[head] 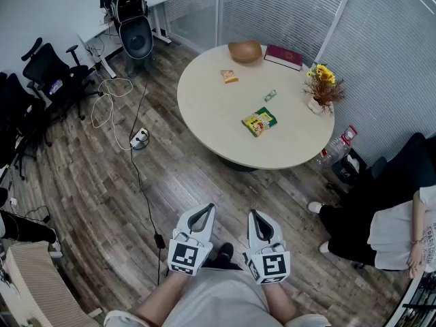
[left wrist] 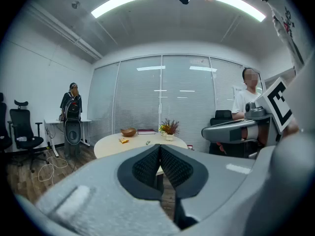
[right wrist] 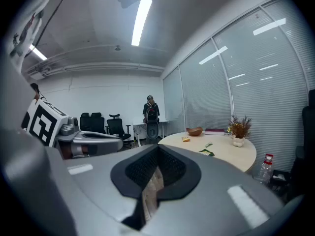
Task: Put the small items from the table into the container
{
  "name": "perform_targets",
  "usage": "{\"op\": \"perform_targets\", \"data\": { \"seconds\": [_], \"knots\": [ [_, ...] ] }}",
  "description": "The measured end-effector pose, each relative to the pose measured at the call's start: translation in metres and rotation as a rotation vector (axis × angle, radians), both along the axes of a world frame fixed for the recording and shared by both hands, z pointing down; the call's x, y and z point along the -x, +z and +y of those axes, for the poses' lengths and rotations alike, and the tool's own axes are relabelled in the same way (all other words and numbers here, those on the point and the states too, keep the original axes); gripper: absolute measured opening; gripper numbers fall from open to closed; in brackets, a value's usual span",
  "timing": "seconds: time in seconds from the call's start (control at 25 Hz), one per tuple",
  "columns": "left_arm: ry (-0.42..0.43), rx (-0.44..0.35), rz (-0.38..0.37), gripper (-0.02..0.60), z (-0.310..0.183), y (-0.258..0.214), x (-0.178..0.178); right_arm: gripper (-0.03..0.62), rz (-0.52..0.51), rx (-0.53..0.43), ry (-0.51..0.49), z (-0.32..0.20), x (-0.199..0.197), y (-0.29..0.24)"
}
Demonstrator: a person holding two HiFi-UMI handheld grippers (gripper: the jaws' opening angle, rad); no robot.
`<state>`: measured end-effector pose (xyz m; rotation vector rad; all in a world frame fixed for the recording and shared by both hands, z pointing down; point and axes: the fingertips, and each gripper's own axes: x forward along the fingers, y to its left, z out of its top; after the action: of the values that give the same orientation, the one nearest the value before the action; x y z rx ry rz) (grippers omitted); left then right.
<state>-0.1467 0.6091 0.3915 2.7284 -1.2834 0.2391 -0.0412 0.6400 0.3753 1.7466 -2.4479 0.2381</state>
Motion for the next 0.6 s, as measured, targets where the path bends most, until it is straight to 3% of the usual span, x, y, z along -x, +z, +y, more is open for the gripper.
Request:
{"op": "perform_targets", "data": {
  "seconds": [0.6],
  "knots": [
    [0.004, 0.007, -0.011, -0.005, -0.013, 0.005, -0.022, 0.003, -0.079, 0.006, -0.005, -0.008, -0.019, 0.010]
  ]
}}
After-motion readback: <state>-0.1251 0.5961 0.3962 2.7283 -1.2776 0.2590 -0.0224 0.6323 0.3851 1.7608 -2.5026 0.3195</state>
